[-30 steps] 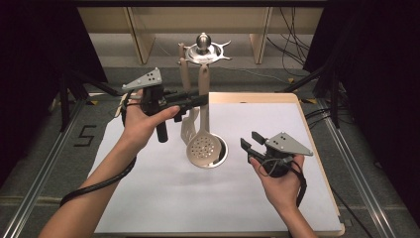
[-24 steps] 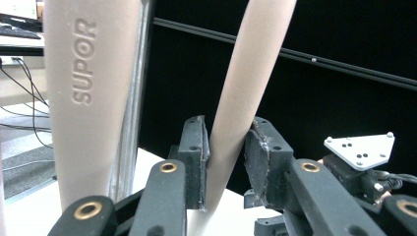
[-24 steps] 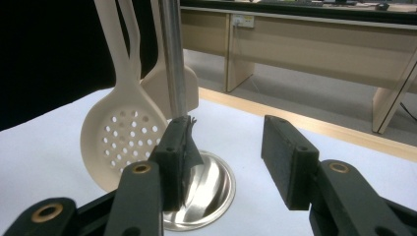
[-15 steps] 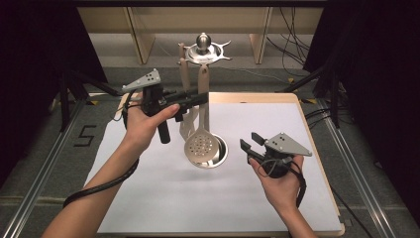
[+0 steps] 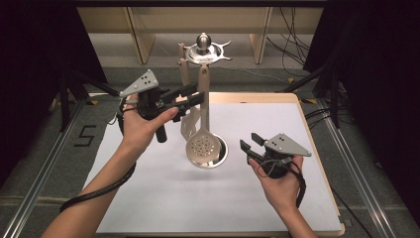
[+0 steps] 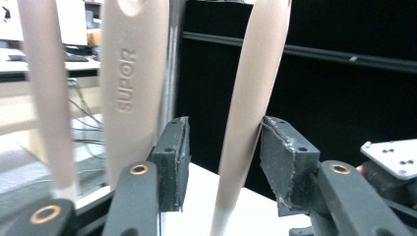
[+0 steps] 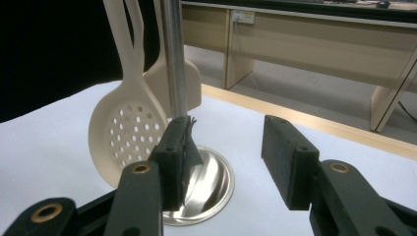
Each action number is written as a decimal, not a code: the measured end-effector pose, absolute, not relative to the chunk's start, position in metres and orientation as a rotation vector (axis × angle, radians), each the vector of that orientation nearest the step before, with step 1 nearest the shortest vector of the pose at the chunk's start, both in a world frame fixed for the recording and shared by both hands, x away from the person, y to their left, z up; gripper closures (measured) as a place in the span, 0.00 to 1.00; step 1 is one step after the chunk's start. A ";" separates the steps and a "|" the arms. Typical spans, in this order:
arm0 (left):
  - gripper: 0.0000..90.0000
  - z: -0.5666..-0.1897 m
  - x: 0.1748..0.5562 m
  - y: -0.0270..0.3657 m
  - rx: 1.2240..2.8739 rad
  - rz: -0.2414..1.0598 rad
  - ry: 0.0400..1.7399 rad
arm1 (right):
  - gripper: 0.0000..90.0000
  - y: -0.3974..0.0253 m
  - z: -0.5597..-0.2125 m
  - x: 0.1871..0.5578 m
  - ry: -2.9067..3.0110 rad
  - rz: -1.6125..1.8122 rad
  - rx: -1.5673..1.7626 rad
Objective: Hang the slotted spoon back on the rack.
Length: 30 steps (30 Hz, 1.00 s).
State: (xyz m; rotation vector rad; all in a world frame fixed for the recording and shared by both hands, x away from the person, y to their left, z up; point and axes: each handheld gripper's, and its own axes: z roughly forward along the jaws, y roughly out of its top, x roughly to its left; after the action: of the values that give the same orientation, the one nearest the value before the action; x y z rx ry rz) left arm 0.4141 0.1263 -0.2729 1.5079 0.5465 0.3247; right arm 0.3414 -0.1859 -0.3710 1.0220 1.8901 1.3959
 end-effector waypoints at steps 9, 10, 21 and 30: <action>0.55 -0.276 0.391 0.146 1.538 0.456 0.514 | 0.60 -0.186 -0.370 0.339 1.883 1.386 1.086; 0.55 -0.277 0.388 0.148 1.541 0.463 0.513 | 0.60 -0.187 -0.369 0.339 1.883 1.385 1.083; 0.53 -0.290 0.371 0.175 1.559 0.519 0.534 | 0.60 -0.188 -0.368 0.340 1.884 1.397 1.060; 0.52 -0.301 0.362 0.195 1.571 0.582 0.560 | 0.60 -0.187 -0.368 0.339 1.878 1.386 1.078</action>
State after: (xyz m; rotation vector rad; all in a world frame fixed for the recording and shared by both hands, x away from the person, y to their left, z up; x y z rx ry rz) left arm 0.3620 0.1952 -0.3012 1.5714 0.5601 0.5824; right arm 0.3391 -0.1873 -0.3678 1.0784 1.8785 1.3859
